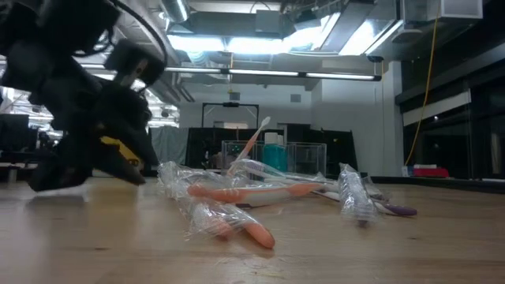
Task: Pick & Place toothbrushing station
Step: Put the orange toothbrush into the transparent organizer
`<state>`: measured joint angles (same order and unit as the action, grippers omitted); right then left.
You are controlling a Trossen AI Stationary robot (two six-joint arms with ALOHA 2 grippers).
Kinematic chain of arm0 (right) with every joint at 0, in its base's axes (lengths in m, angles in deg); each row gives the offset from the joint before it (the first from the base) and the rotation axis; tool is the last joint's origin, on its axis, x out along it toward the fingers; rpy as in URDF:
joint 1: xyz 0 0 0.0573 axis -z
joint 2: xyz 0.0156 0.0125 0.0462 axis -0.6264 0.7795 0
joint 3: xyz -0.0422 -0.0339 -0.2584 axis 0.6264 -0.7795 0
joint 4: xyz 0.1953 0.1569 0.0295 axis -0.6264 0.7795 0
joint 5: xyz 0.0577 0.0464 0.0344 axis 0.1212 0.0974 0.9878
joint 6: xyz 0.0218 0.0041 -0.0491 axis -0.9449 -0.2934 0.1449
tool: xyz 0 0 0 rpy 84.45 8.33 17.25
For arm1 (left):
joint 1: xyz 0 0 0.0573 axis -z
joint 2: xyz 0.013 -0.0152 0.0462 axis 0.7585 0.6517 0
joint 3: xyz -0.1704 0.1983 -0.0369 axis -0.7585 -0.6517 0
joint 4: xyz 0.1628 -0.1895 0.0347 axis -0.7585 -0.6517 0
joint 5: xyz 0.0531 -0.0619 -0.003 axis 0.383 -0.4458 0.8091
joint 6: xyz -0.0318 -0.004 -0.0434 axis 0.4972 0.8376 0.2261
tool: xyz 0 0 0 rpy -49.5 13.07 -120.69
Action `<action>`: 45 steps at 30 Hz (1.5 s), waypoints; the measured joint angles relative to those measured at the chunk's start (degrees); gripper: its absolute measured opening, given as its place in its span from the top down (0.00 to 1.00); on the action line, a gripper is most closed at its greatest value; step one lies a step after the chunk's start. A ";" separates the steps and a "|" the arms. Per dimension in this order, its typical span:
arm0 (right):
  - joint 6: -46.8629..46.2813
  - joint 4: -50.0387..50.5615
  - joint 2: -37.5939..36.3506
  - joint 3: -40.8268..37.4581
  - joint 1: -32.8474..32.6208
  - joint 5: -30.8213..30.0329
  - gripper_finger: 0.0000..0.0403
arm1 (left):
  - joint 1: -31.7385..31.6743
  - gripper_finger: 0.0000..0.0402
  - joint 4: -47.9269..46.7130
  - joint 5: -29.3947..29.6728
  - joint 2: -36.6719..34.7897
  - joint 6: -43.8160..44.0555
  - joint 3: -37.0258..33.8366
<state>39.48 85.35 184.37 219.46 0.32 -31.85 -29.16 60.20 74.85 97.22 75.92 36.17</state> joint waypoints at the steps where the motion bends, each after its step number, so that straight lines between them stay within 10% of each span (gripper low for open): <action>1: 0.24 -0.20 0.00 0.00 0.00 -0.02 0.77 | -0.38 0.73 0.65 -0.82 1.18 -0.26 0.66; 12: 0.76 -0.64 0.00 0.00 -0.45 -0.45 0.77 | -2.83 0.70 3.72 -6.32 10.49 -1.24 8.18; 25: 0.96 -0.71 0.00 0.00 -1.85 -3.00 0.77 | -2.83 0.99 3.15 -6.01 11.30 0.70 8.33; 45: 0.93 -1.21 0.00 0.00 -3.34 -6.07 0.77 | -3.27 1.00 -8.35 9.81 -7.01 -15.58 7.94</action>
<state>40.41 84.15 184.37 219.46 -3.02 -37.92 -32.43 51.86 84.67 90.21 60.34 44.11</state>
